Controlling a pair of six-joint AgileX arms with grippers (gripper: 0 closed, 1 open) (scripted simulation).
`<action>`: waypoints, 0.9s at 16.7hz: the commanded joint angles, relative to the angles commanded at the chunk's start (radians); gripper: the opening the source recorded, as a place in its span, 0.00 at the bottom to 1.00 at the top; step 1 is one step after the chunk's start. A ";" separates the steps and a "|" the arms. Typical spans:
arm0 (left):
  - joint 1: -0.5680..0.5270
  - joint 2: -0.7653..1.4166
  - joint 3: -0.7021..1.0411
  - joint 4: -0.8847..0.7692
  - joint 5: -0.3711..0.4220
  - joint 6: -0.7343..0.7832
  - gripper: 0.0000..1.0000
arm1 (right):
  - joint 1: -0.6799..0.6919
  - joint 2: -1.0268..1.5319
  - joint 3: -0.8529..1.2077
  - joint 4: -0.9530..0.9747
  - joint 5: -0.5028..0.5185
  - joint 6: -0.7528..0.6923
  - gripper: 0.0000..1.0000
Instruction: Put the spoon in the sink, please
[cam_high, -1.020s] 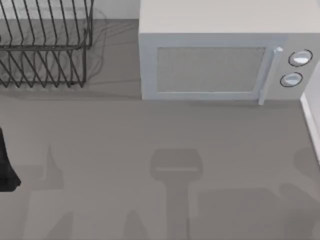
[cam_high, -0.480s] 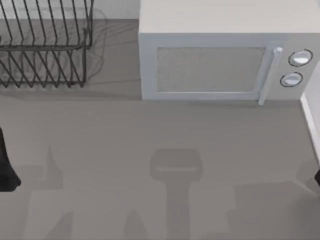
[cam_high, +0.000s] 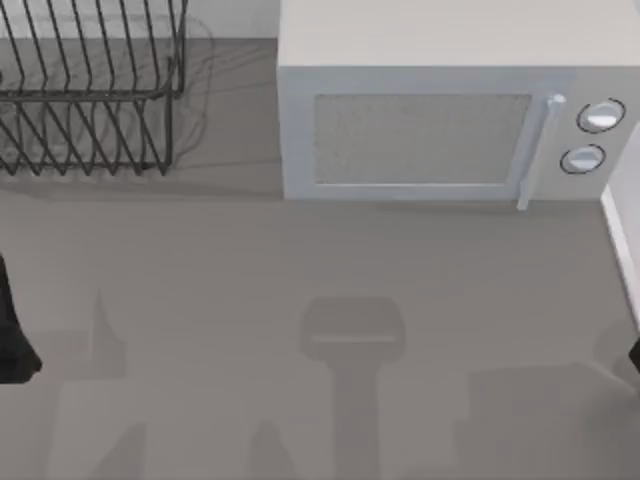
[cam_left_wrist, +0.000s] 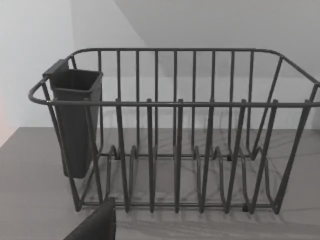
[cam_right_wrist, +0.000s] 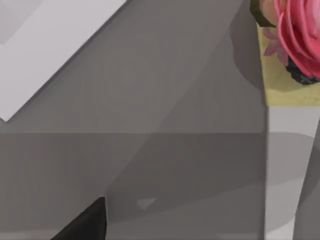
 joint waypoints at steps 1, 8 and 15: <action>0.000 0.000 0.000 0.000 0.000 0.000 1.00 | 0.000 0.000 0.000 0.000 0.000 0.000 0.62; 0.000 0.000 0.000 0.000 0.000 0.000 1.00 | 0.000 0.000 0.000 0.000 0.000 0.000 0.10; 0.000 0.000 0.000 0.000 0.000 0.000 1.00 | 0.000 0.000 0.000 0.000 0.000 0.000 0.00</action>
